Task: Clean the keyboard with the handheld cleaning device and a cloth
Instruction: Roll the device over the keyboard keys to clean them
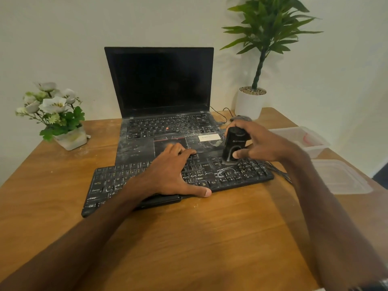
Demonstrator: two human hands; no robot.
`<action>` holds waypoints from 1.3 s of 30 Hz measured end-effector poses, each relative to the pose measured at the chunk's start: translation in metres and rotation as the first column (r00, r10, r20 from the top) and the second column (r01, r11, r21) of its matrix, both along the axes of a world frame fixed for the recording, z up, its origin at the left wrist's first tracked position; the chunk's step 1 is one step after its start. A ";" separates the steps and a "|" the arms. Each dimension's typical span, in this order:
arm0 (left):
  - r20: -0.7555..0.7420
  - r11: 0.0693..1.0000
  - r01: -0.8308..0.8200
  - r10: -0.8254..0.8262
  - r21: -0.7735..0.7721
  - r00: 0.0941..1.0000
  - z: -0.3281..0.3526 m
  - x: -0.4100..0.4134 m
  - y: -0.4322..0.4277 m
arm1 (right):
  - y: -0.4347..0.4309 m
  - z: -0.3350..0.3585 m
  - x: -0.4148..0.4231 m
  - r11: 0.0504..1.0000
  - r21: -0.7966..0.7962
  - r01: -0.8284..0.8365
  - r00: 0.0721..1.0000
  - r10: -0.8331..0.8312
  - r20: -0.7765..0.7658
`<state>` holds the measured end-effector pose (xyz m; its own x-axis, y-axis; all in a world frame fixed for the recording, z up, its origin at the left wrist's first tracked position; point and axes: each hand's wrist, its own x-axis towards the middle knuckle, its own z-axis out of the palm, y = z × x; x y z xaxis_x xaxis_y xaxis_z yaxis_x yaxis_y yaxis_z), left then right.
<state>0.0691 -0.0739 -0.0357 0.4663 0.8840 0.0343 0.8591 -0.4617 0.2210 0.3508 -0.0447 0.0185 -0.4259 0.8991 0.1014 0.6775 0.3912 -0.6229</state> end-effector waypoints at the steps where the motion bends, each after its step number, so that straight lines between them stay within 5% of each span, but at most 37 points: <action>1: 0.001 1.000 0.000 0.000 -0.001 1.000 0.000 0.000 0.000 | 0.001 0.000 0.005 1.000 -0.014 0.017 1.000 -0.017 0.000; 18: 0.001 1.000 0.002 -0.002 -0.005 1.000 0.001 0.000 0.000 | 0.005 0.009 0.045 0.962 0.172 0.214 0.953 -0.244 0.180; 35: -0.026 1.000 -0.013 0.013 -0.001 1.000 0.000 0.000 0.001 | -0.016 0.005 0.060 0.986 0.059 0.155 0.987 -0.157 0.038; 39: -0.019 1.000 -0.014 0.014 -0.001 1.000 0.000 -0.001 0.001 | -0.015 -0.002 0.054 0.954 0.139 0.265 0.964 -0.264 -0.028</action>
<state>0.0685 -0.0728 -0.0360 0.4542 0.8906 0.0244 0.8696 -0.4491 0.2051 0.4049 -0.0596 0.0165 -0.1734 0.9558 0.2373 0.7628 0.2827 -0.5815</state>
